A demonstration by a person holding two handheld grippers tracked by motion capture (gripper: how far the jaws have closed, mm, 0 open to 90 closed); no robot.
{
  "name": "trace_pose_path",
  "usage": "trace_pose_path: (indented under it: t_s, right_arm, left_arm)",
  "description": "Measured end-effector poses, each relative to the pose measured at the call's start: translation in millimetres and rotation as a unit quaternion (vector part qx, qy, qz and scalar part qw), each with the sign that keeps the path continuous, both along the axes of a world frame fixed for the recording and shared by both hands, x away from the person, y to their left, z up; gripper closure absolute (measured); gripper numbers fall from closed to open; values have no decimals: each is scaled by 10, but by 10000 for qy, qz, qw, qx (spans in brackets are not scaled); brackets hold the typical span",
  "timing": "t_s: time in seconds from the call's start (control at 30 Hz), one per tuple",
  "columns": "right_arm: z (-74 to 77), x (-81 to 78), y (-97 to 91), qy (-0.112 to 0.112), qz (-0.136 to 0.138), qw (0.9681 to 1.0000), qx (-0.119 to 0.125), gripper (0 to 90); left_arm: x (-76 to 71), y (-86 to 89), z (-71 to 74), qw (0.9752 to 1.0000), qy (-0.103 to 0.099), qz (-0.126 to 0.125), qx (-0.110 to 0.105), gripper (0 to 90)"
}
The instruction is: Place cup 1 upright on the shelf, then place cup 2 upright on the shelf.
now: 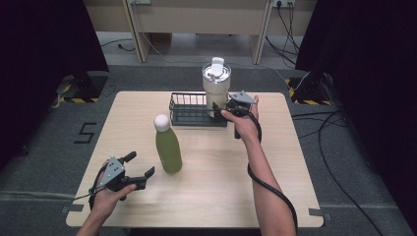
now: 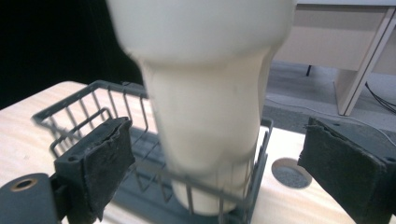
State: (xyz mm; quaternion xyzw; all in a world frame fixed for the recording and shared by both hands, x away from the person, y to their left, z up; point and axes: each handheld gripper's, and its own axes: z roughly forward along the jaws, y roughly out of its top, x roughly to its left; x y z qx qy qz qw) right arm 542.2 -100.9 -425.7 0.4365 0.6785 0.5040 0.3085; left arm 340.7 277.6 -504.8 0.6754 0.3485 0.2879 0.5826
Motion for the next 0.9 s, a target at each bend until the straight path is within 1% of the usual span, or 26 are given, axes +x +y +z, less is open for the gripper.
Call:
trace_pose_path:
  t_s: [0.1,0.27,0.6,0.77,0.9]
  right_arm:
    - [-32,-90,-66,3,-19,10000,62,109]
    - [-79,-204,-193,19,-74,10000,30,119]
    - [-138,-463,-510,54,-340,9993,161,135]
    - [-162,-574,-605,9,-358,9991,233,137]
    - [-221,-654,-656,43,-324,9993,161,141]
  left_arm:
    - [-1,-10,4,10000,-5,-10,5,65]
    - [-10,-34,12,10000,-23,-37,-11,65]
    - [-39,-37,33,9999,-89,-66,-30,62]
    - [-40,-40,37,9999,-97,-48,-33,61]
    - [-31,-41,37,10000,-91,-23,-28,61]
